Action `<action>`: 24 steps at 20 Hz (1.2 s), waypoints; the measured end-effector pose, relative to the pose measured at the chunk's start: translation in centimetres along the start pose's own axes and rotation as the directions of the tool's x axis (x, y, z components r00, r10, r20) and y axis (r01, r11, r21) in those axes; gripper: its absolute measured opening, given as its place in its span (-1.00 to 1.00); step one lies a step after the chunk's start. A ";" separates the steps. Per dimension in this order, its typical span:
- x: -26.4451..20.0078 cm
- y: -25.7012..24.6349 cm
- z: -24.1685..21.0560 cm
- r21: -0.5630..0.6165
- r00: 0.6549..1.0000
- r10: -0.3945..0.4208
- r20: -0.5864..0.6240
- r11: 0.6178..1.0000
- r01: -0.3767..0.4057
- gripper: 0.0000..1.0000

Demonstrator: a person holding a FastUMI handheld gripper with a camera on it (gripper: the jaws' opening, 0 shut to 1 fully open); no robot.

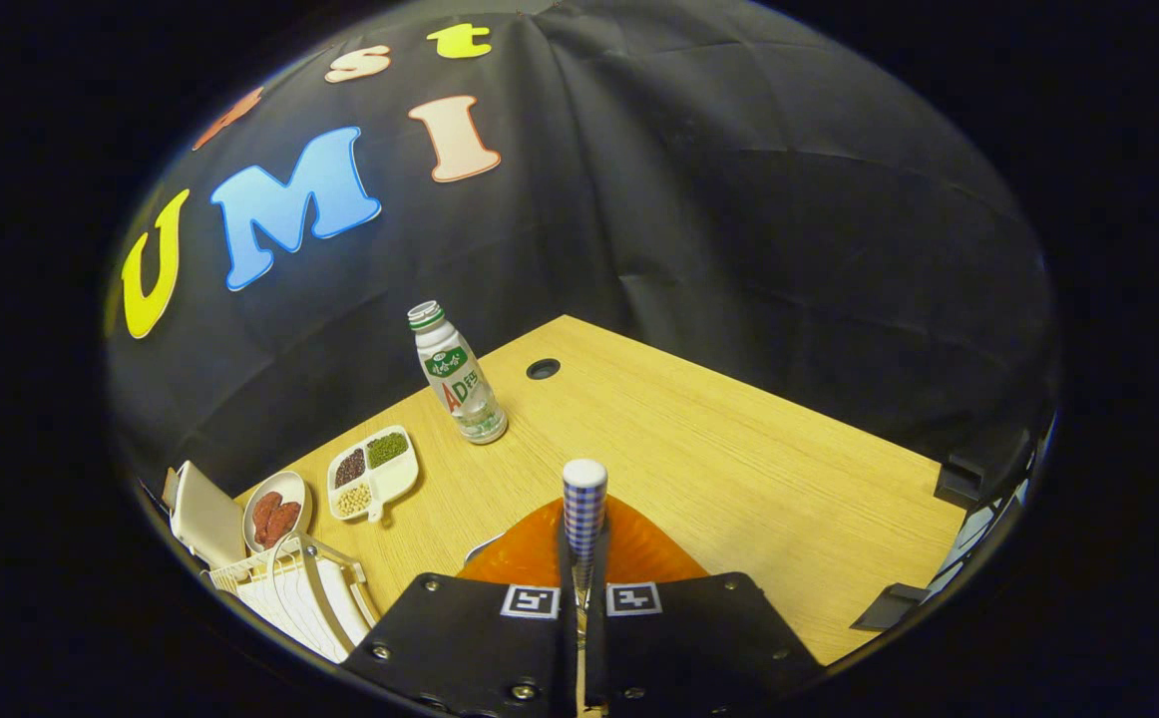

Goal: Take the plate from the dish rack, then take the spoon from the basket and place it into the plate.

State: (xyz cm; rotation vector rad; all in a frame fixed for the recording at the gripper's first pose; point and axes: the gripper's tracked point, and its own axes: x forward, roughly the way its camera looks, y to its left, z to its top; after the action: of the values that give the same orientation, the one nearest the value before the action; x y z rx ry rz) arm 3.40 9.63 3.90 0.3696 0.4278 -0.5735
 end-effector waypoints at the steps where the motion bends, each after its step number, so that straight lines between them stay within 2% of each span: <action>1: -0.2 0.0 0.5 -0.004 1.000 0.001 0.011 1.000 -0.001 -0.94; 8: -3.3 0.6 4.2 -0.043 0.995 0.002 0.104 0.999 0.002 -0.94; 14: -7.7 2.4 6.3 -0.081 0.985 0.039 0.169 0.996 -0.025 -0.94; 19: -11.7 4.7 6.0 -0.124 0.976 0.103 0.190 0.989 -0.081 -0.94; 24: -15.9 7.5 3.4 -0.210 0.968 0.183 0.170 0.967 -0.146 -0.94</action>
State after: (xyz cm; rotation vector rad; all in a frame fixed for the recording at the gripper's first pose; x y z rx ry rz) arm -3.31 20.93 16.12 0.1573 0.2651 -0.3950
